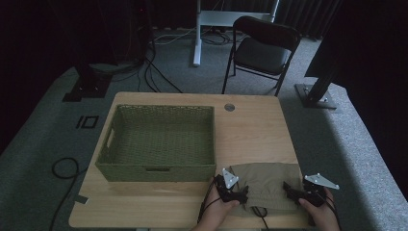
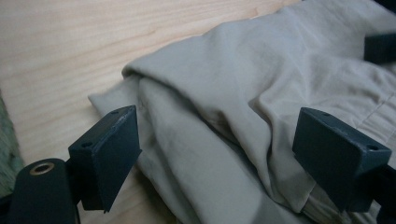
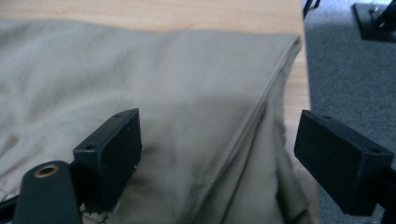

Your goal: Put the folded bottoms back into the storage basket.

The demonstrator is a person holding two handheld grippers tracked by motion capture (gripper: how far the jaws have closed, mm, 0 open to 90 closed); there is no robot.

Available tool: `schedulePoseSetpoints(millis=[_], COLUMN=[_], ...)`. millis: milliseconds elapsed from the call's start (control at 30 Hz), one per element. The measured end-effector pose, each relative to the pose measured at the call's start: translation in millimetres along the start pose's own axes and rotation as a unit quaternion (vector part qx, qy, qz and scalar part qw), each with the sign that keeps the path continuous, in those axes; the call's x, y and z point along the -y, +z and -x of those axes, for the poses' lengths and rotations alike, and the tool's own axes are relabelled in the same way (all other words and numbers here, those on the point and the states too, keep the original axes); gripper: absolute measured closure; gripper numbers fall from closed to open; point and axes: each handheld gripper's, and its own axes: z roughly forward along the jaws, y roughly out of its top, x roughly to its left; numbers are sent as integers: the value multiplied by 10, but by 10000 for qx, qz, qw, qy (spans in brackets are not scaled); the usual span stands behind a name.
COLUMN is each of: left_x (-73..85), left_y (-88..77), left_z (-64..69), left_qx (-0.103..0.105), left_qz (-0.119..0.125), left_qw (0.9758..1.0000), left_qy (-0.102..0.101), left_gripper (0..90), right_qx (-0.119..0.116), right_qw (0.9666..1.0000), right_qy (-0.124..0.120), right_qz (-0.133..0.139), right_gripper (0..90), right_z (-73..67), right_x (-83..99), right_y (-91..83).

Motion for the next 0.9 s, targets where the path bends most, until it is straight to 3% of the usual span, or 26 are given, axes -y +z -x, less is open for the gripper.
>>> schedulePoseSetpoints(millis=[200,267,467,567,667,733,833,900], left_x=[-38,-52,-84,-79,-87,-92,-99,-109], left_y=[85,107,160,162,177,190,215,233], left_z=[-24,-16,43,74,94,109,138,158], left_qx=[100,117,44,37,156,229,290,302], left_qz=[-294,-299,-366,-359,-356,-347,-310,-324], left_qw=[9991,9990,9993,9993,9992,9991,9990,9989], left_qy=[-305,-318,-109,-100,-41,-33,-158,-147], left_gripper=[154,154,154,210,266,321,405,462], right_qx=[-62,-133,-220,-299,-183,-110,-221,-270], right_qw=[9999,9993,9989,9989,9995,9998,9995,9992], right_qy=[119,326,390,361,243,103,-48,-80], right_qz=[-85,-144,-119,-74,-87,-142,-233,-278], right_gripper=[147,147,134,129,145,196,391,467], right_z=[6,26,36,28,-33,-69,-121,-147], right_x=[8,23,36,45,43,34,5,-10], right_y=[17,42,55,62,77,81,60,55])
